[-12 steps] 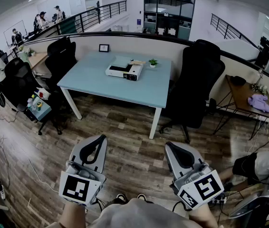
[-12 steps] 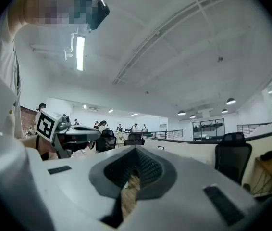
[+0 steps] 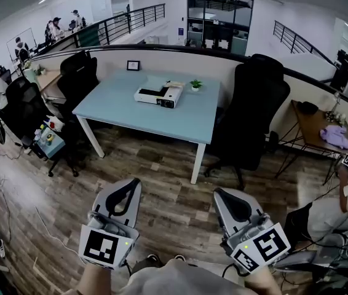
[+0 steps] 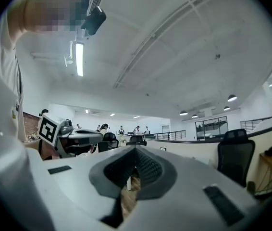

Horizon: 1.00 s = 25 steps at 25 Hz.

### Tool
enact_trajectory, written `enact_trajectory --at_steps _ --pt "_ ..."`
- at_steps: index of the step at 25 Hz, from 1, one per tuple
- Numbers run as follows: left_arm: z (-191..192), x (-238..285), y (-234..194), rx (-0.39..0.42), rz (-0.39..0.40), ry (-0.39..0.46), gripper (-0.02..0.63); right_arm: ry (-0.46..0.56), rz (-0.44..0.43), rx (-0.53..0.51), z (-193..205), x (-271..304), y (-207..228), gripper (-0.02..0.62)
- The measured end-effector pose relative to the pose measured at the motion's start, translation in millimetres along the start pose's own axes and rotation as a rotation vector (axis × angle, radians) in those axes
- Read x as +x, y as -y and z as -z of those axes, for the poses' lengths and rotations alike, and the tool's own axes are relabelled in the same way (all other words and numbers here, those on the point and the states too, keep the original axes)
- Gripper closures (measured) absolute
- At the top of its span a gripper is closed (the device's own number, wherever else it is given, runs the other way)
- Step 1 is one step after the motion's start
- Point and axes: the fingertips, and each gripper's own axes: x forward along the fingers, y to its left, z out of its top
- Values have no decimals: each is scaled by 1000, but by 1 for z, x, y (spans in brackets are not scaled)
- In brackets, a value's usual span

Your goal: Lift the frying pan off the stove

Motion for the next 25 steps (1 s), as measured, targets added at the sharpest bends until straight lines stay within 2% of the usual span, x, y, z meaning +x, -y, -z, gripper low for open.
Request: enact_trajectory --at_steps 7,8,9,10,13,19,25 --pt "15 11 10 -20 -1 -41 606 -17 10 8 15 2 20 591" --pt "15 12 8 -21 -7 -42 606 -13 13 8 14 5 22 523" --pt "15 13 5 -24 -12 -43 606 -10 15 2 13 7 23 372" --pt "16 14 2 -27 -17 -44 606 -10 19 -10 13 10 25 272" --pt "19 25 -8 -35 -22 -43 606 -27 40 -47 17 21 36 216" --pt "28 56 -28 -28 -19 -33 606 -59 31 -36 29 56 54 210" --pt "49 98 -62 -16 -34 -57 606 -87 23 -36 40 107 83 210"
